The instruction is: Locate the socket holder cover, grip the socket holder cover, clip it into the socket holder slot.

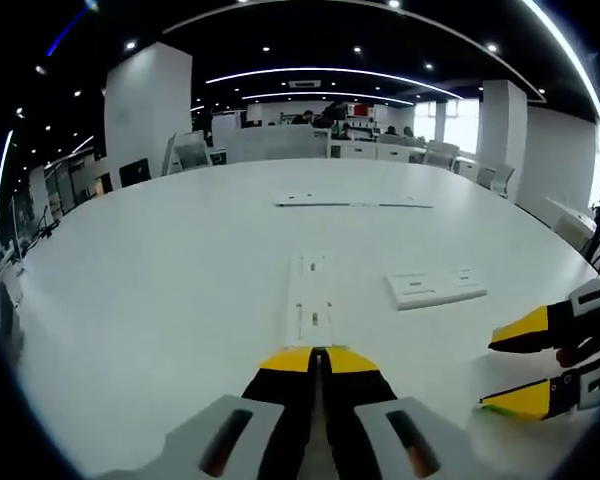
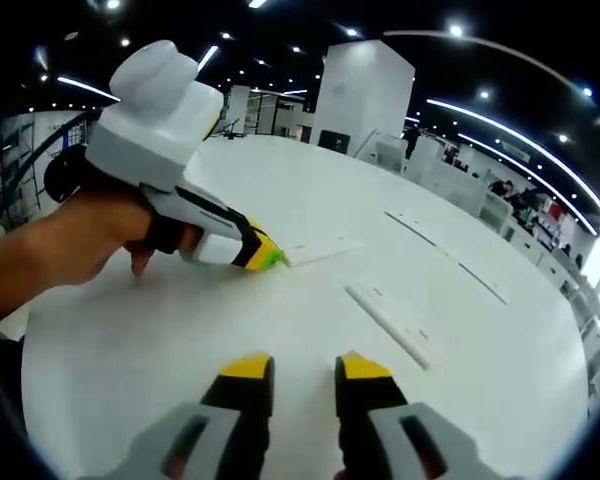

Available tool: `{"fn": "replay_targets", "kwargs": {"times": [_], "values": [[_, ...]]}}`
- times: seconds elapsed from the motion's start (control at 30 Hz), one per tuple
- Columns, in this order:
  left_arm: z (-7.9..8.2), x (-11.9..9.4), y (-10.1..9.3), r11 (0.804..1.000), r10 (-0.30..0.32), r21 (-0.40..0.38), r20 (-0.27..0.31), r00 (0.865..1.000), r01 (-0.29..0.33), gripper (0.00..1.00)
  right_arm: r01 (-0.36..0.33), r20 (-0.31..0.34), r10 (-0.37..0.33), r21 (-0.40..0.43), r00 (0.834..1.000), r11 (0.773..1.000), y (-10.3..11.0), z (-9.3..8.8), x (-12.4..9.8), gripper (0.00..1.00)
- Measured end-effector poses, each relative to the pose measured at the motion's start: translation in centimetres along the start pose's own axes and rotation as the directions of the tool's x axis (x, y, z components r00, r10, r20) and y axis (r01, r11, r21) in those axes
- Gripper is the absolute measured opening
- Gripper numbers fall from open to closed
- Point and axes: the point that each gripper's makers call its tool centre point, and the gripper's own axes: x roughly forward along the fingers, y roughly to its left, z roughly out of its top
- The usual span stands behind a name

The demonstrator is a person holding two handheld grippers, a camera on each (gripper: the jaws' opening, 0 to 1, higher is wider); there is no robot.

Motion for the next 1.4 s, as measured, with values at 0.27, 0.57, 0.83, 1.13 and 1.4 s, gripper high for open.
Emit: {"fn": "replay_targets", "kwargs": {"times": [0.27,0.57,0.83,1.13,1.4], "values": [[0.0,0.3,-0.6,0.996,-0.089,-0.008,-0.001,0.996,0.089,0.17,0.011,0.031,-0.012,0.007,0.999,1.0,0.1,0.7,-0.8,0.27],[-0.2,-1.3,-0.2,0.986,-0.168,-0.019,0.013,0.986,0.168,0.22,0.009,0.053,-0.008,-0.016,0.999,1.0,1.1,1.0,-0.4,0.33],[0.6,-3.6,0.2,0.973,-0.219,-0.058,0.073,0.973,0.223,0.23,0.013,0.072,-0.012,-0.003,0.997,1.0,1.3,1.5,-0.4,0.33],[0.6,-5.1,-1.0,0.949,-0.316,0.024,0.129,0.94,0.316,0.24,0.09,0.105,-0.1,0.103,0.989,0.991,1.3,1.0,-0.6,0.31],[0.2,-6.3,-1.7,0.919,-0.391,0.016,0.147,0.909,0.393,0.24,0.189,0.132,-0.214,0.183,0.968,0.965,0.4,0.9,-3.9,0.34]]}}
